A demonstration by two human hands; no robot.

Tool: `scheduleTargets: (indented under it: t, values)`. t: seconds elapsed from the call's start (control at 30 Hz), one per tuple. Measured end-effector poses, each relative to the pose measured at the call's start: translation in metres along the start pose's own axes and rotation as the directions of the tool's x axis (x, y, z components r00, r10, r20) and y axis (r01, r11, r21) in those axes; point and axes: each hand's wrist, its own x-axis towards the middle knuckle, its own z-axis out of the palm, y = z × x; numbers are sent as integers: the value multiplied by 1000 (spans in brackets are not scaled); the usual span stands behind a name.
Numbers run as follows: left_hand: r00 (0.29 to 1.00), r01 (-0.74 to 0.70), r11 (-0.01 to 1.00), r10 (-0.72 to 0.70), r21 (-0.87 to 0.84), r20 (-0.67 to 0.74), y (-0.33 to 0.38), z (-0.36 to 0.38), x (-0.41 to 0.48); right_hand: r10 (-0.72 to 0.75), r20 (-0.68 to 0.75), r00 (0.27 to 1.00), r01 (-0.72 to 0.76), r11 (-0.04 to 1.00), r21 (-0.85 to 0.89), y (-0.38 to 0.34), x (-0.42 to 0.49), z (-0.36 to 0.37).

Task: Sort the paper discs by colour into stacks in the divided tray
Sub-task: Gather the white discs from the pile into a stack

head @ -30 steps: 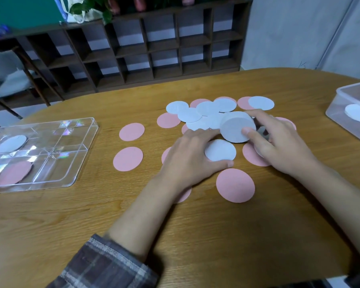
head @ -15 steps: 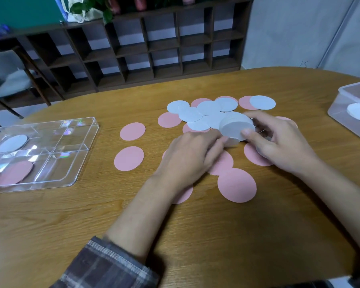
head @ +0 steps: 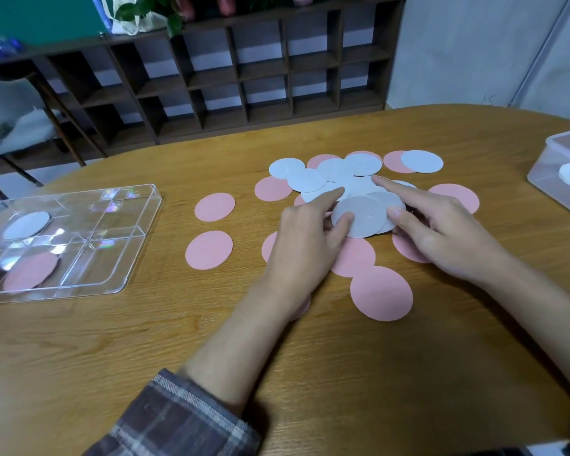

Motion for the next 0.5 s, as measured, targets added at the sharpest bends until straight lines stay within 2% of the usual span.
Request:
scheduleTargets:
  t: [0.2,0.5]
  values:
    - [1000,-28,997,29,66,-11,-1,9,0,60,34,998,-60,998,8,-6,0,1]
    - [998,-56,990,55,131,6,6,10,-1,44,72,996,-35,992,-123,-6,0,8]
